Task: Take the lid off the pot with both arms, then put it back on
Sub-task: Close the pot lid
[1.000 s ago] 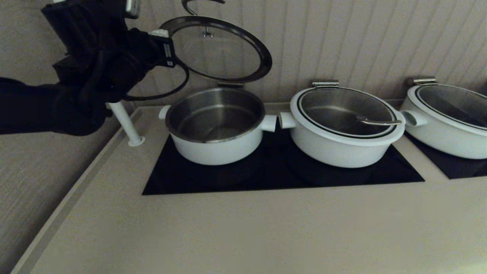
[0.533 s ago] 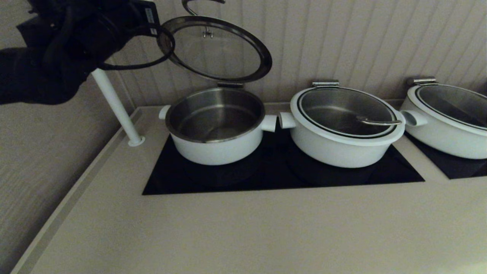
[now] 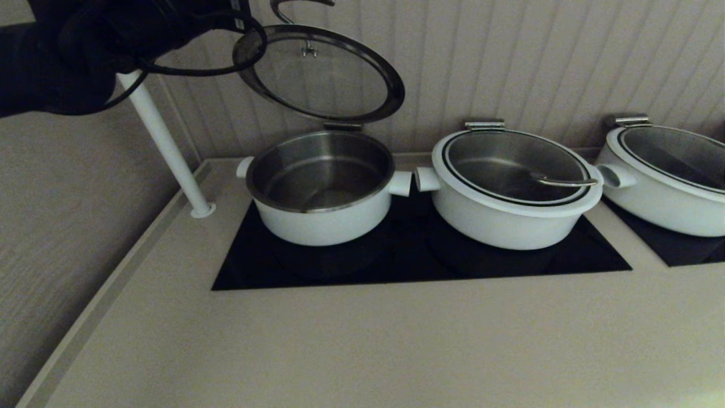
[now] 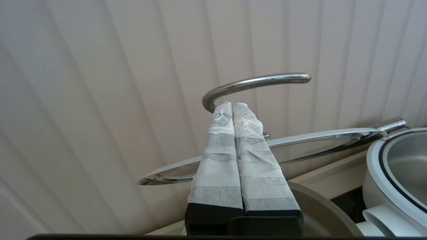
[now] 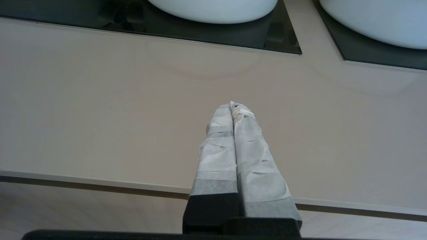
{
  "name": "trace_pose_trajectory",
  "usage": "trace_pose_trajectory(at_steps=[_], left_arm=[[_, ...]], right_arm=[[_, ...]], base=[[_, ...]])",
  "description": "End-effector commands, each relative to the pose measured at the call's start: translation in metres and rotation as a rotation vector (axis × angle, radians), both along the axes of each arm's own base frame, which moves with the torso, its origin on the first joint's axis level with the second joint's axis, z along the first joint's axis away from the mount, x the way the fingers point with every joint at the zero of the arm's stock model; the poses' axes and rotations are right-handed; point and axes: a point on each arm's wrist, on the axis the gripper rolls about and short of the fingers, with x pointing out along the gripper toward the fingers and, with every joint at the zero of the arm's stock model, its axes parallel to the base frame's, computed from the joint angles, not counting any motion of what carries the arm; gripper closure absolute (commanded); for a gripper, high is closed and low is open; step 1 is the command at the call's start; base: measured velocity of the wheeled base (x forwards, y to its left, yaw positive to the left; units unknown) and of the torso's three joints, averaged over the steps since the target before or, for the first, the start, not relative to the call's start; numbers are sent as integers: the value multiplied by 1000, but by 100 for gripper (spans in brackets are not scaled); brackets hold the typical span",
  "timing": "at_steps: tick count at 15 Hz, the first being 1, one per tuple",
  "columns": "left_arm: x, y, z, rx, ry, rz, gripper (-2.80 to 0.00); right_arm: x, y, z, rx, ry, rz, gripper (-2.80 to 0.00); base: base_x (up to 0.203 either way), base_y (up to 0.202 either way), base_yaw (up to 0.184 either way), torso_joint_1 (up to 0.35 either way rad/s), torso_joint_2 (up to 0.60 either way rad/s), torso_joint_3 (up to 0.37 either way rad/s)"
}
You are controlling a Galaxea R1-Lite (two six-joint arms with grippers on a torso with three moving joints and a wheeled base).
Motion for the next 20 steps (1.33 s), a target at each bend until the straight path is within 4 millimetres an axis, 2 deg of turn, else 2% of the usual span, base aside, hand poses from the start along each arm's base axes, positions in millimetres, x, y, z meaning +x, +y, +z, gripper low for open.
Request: trace_pose_trajectory(at_steps=[1,9,20], left_arm=[[13,-3,-7,5,17,-1,0],[33,-8,-26,16,60,0,0],[42,0,-32,19,72,25,0]], right_arm=[[0,0,0,-1,1,1,0],[0,0,0,-1,1,1,0],[0,0,0,-1,3,1,0]], base=[[0,0,0,0,0,0],[0,0,0,0,0,0],[0,0,0,0,0,0]])
